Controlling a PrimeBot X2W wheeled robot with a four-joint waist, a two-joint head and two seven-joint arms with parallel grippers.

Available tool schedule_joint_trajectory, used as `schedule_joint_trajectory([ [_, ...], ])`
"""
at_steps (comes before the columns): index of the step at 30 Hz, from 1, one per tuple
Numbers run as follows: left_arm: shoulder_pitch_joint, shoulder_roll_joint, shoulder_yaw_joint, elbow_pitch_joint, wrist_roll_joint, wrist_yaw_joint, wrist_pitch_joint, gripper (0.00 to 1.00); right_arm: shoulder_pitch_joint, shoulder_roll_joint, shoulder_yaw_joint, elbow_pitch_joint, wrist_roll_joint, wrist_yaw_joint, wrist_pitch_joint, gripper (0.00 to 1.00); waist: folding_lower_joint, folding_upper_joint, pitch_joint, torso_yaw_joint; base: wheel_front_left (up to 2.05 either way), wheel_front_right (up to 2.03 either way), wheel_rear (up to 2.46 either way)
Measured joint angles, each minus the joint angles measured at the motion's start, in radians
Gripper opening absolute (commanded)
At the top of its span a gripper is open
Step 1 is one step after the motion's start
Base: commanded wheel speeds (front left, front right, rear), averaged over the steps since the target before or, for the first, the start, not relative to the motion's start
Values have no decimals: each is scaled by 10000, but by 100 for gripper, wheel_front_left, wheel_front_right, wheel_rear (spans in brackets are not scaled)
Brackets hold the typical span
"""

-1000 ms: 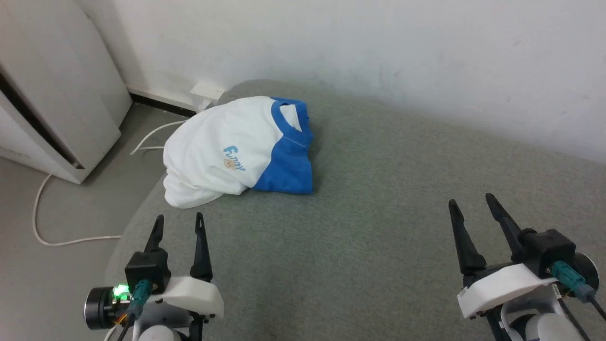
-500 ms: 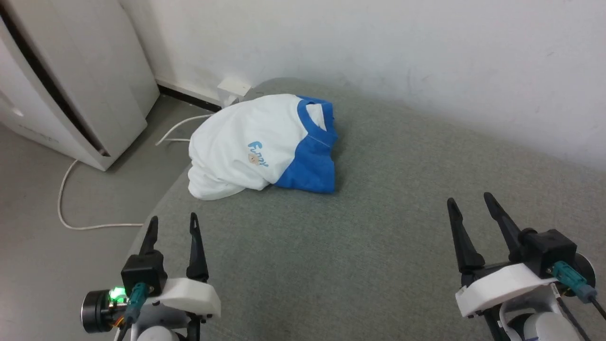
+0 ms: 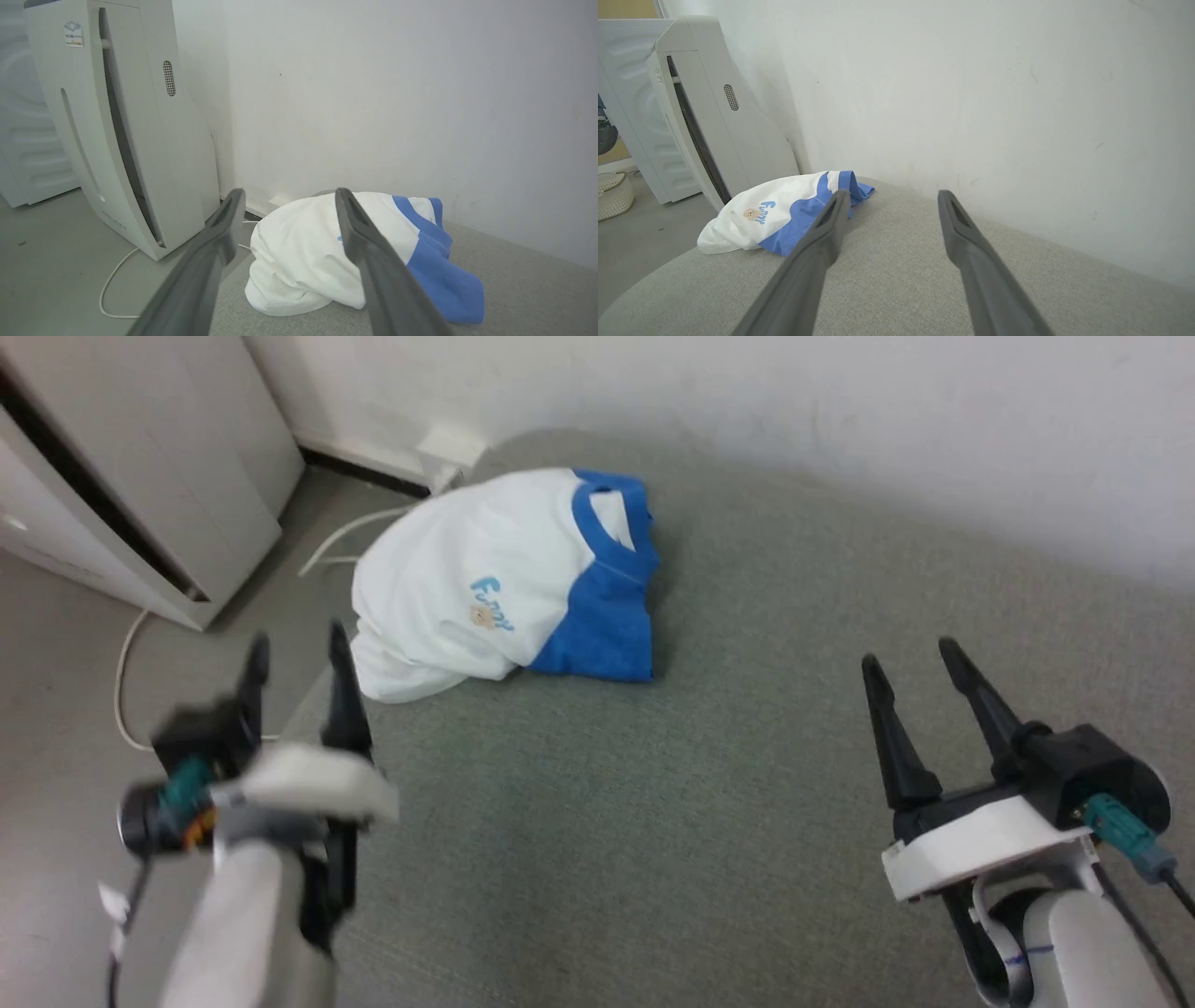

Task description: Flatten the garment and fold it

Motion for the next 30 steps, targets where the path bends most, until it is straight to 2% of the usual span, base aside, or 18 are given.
schedule_joint_trajectory([
  [3,-1391,314,288,451,-596,-330,575,100,-323,10,105,-167,-104,0,42,100,1,0,506,-175,0,0,0],
  [8,-3548,1223,855,1340,-1505,-731,2013,100,-915,21,324,-291,-219,-2,84,100,2,0,1525,-640,0,0,0],
  [15,-4764,2428,1599,2355,-2468,-708,4750,100,-1773,31,717,-267,-176,-2,-169,100,3,0,2975,-1691,0,0,0],
  [18,-4786,2708,1950,2688,-2903,-435,5850,100,-1935,29,800,-148,-96,-2,-286,100,3,0,3483,-2230,0,0,0],
  [22,-4686,2918,2205,2849,-3129,268,7248,100,-2063,27,926,84,8,-2,-500,100,2,0,4065,-2928,0,0,0],
  [27,-3966,3177,2303,2132,-3101,1250,8533,100,-2107,25,951,244,79,-2,-610,100,0,0,4621,-3641,0,0,0],
  [29,-3791,3377,2366,1720,-3072,1501,8882,100,-2173,25,980,309,82,-2,-660,100,-1,0,4781,-3852,0,0,0],
  [30,-3686,3452,2399,1509,-3045,1593,8976,46,-2194,23,982,345,109,-2,-690,100,-2,0,4843,-3943,0,0,0],
])
